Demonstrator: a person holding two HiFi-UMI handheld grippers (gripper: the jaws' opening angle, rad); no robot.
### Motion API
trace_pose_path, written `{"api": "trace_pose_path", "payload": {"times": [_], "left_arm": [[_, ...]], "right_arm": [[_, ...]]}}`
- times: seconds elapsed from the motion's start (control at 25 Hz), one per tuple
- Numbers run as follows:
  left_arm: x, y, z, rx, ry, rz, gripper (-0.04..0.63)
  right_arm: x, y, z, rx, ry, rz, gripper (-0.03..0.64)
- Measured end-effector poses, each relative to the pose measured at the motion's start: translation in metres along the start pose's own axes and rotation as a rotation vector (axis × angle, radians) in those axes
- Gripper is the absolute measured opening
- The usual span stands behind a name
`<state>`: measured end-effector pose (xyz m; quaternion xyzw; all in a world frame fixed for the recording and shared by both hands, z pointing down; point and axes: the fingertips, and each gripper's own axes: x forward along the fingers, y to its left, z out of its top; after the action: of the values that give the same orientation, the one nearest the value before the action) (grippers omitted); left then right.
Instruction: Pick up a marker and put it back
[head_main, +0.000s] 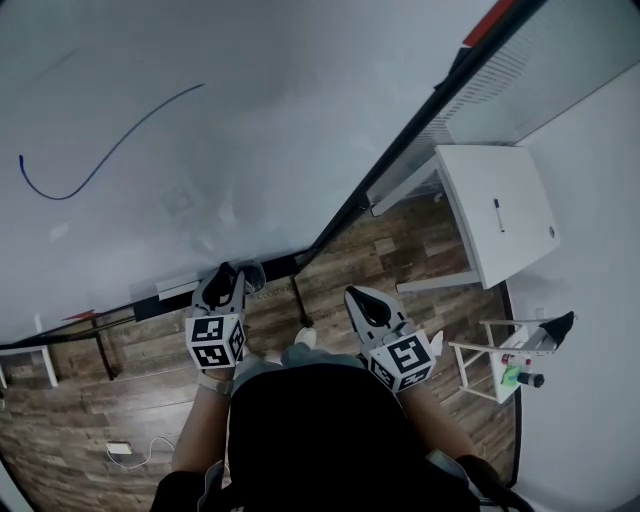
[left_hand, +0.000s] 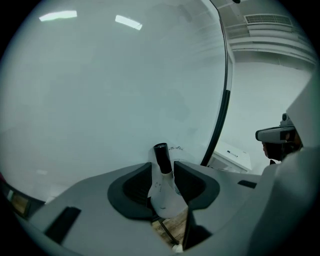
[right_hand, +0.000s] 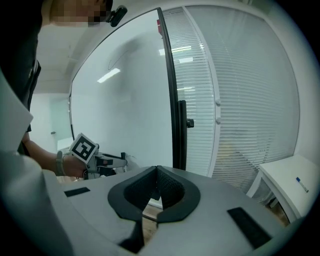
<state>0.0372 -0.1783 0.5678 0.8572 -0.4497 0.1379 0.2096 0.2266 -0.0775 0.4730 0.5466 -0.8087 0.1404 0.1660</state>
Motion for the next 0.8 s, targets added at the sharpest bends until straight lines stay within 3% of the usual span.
{"api": "trace_pose_path", "payload": {"times": [0.28,0.56,0.8], "left_arm": [[0.000,-0.003,0.002,-0.017,-0.016,0.014,0.097],[-0.005,-0.004,0.006,-0.034,-0.026,-0.006,0.084],[-0.023,-0.003,0.026,-0.027,-0.093,-0.017,0.078]], "right_arm": [[-0.005,-0.007,-0.003,0.003,-0.003,0.012,0.029],[-0.003,-0.001,-0.004,0.008,-0.009,0.028,0.029],[0.004,0.012,0.002,0.002,-0.018,0.050,0.028]]}}
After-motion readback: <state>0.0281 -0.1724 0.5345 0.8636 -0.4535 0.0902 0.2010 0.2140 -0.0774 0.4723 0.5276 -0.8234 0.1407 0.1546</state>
